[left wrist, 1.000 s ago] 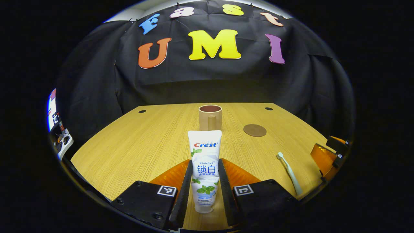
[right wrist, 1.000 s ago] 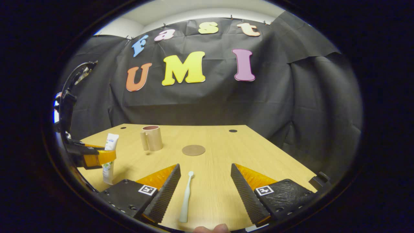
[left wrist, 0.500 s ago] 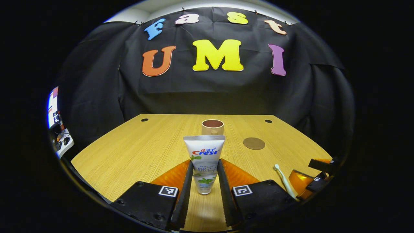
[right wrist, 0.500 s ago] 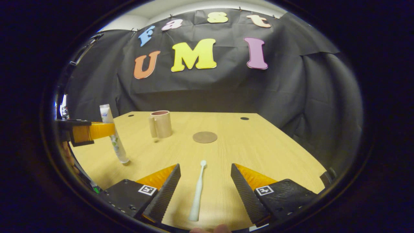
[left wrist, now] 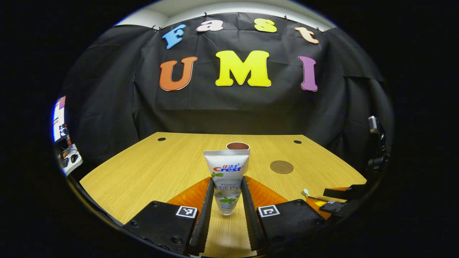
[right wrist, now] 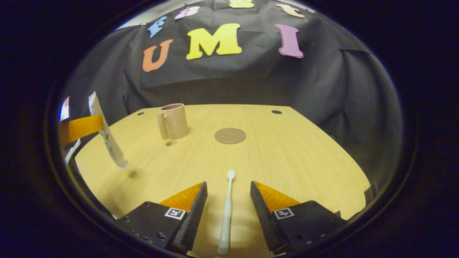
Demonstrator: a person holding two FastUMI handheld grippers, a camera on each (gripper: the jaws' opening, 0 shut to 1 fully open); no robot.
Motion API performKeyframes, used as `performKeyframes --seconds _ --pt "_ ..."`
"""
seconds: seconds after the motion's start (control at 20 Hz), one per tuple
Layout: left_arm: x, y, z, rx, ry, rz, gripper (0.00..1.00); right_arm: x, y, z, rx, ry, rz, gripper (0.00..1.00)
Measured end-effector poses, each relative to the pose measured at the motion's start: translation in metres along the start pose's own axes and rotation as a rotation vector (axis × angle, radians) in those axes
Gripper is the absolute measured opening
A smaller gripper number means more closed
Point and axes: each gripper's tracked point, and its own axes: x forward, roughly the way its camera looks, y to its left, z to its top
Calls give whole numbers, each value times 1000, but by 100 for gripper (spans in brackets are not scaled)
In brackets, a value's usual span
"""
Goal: Put the toothbrush and toothpaste on the desktop into the cup, then pick up the cup and place it on the coaster on the desktop.
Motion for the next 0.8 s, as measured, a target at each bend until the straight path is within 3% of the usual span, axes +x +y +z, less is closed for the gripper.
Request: performKeyframes --seconds 0.05,0.2,0.3,0.35,0.4,0.45,0.5,0.8 --pt "0 3 3 0 -7 2 47 3 1 -3 2 18 -2 72" --pt "0 5 10 1 -22 6 51 10 0 -9 -2 50 -28 47" --pt "-1 7 10 2 -25 5 47 12 0 -14 3 67 -32 37" --pt "0 7 10 1 -26 4 47 13 2 -15 8 70 -24 41" --pt "0 8 11 0 -27 4 47 10 -2 -15 12 71 -45 37" --pt "2 9 10 -6 -26 7 47 15 -2 -14 20 75 -38 26" --pt "3 9 10 -11 -24 4 47 15 -1 -13 20 77 -37 6" --pt "11 6 29 -15 -55 -24 47 16 -1 -12 64 86 -5 2"
